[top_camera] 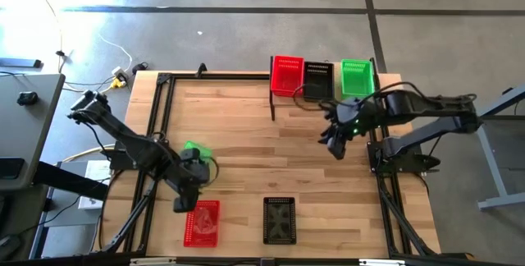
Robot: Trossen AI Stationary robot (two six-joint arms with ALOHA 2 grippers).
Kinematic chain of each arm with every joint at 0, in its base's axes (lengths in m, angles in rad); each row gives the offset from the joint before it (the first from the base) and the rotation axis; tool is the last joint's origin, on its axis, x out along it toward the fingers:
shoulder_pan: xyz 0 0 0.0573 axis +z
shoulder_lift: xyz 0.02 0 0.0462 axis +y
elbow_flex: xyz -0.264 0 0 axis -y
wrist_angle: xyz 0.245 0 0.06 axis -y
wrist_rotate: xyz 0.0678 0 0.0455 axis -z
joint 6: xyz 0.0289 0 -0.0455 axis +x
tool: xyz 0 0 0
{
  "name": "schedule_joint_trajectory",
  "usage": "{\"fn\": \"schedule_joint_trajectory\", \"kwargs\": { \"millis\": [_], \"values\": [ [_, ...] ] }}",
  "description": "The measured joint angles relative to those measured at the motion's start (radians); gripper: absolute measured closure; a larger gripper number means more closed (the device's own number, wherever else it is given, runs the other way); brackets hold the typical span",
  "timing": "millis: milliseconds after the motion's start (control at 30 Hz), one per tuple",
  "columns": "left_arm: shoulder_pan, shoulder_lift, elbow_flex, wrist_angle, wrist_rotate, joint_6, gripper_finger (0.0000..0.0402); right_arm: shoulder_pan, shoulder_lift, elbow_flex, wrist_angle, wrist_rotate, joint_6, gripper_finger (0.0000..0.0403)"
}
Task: Stack baskets on shelf by color
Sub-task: Stack the red bin on top of the red bin on the shelf
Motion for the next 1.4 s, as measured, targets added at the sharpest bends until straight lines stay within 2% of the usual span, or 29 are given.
{"fn": "schedule_joint_trajectory", "kwargs": {
  "millis": [333, 433, 767, 1233, 1400],
  "values": [
    [-0.018, 0.196, 0.0, 0.018, 0.048, 0.071, 0.0198, 0.09, 0.066, 0.0, 0.041, -0.004, -0.028, 0.0295],
    [-0.022, 0.246, 0.0, 0.027, 0.088, 0.086, 0.0198, 0.101, 0.068, 0.0, 0.04, -0.004, -0.029, 0.0295],
    [-0.035, 0.372, 0.0, 0.067, 0.102, 0.111, 0.0204, 0.108, 0.07, 0.0, 0.038, -0.004, -0.044, 0.0295],
    [-0.036, 0.501, 0.0, 0.084, 0.142, 0.104, 0.0257, 0.107, 0.07, 0.0, 0.038, -0.004, -0.045, 0.0295],
    [-0.026, 0.505, -0.001, 0.093, 0.175, 0.064, 0.0301, 0.107, 0.07, 0.0, 0.039, -0.004, -0.045, 0.0295]
  ]
}}
